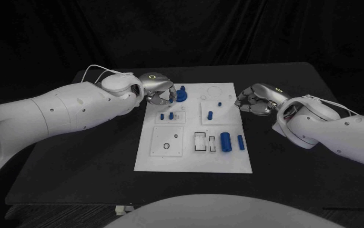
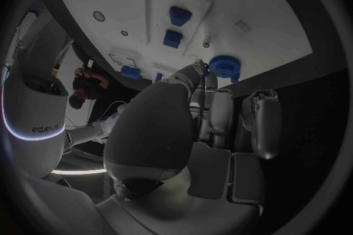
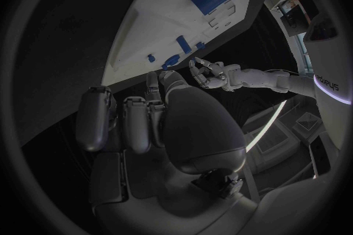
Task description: Assemble the parts on the task board
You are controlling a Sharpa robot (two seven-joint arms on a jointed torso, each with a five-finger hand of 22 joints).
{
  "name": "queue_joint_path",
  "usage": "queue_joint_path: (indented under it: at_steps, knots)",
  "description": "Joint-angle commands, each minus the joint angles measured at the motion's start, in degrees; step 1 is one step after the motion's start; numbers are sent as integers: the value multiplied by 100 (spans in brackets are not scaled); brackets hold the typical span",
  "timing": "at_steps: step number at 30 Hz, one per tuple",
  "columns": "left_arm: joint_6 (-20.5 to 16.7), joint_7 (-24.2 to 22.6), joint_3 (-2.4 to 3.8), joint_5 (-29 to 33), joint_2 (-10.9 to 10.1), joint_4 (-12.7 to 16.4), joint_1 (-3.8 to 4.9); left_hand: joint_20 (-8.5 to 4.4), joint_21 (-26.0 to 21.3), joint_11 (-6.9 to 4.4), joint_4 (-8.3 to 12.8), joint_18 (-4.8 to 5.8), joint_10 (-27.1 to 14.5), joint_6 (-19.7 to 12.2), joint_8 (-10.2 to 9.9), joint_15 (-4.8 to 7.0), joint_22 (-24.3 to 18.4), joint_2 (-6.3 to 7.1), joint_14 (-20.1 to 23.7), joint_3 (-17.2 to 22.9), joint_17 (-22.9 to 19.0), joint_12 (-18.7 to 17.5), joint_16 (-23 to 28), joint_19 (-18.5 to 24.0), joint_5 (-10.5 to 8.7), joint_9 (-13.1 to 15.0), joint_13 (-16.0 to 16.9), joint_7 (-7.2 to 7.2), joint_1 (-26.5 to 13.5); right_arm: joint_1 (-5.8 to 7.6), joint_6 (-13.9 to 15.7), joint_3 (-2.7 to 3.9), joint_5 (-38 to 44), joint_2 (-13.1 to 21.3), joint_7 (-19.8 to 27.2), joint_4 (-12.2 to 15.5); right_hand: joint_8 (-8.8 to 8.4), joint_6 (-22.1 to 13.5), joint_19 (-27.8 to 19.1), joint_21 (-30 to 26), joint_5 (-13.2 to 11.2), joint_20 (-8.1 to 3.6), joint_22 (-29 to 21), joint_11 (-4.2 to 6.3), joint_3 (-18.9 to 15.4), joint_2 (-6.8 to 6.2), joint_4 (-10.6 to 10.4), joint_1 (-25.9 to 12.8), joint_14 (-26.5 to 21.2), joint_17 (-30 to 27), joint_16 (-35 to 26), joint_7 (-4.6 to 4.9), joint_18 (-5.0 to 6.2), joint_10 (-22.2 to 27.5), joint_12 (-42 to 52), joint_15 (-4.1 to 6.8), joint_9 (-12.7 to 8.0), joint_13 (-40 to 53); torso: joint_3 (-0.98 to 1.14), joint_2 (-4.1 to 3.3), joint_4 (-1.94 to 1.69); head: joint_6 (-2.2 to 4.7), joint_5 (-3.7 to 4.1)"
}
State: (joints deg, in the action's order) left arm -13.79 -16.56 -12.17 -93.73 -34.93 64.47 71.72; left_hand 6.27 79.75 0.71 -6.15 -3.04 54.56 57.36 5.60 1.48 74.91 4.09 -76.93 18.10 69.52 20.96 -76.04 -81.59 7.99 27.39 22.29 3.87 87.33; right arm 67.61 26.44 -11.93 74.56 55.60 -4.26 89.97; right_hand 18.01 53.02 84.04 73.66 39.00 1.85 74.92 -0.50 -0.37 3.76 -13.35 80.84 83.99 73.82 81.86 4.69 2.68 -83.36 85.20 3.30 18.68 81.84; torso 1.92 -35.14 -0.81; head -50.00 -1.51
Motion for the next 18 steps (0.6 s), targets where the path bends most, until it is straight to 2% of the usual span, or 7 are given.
queue_joint_path:
  at_steps: [1,11,18]
  knots:
    - [143,16,5,-12,12,-36,-29,11,-30,5,-3,29,-43,-7,-30,-1,1139,-16,57,-23,-7,-25,35,45,-8,-10,-11,-45,-35,-13,-33,3,12,11,-99,10,-3,43,21,-32,18,50,1028,48,30,37,0,43,308,-5,-26,-2,92,-163,-20,57,6,-164,0,8,-3,0,2]
    - [139,25,4,-12,54,-169,-120,12,-37,0,3,28,-52,1,-31,2,1137,-11,66,-25,-14,-38,41,51,-5,-12,-20,-53,-30,-14,-29,3,12,25,-99,22,-1,46,21,-35,16,50,1028,49,39,35,3,41,308,-1,-24,-3,92,-163,-21,58,8,-165,5,10,4,0,5]
    - [124,38,4,-12,74,-257,-148,13,-41,-2,8,28,-55,8,-30,5,1136,-10,74,-24,-22,-44,48,54,-1,-13,-25,-56,-24,-14,-22,3,12,27,-95,24,-1,47,21,-35,16,50,1028,50,42,34,4,40,308,-5,-26,-4,92,-161,-23,58,9,-167,0,5,0,0,-4]
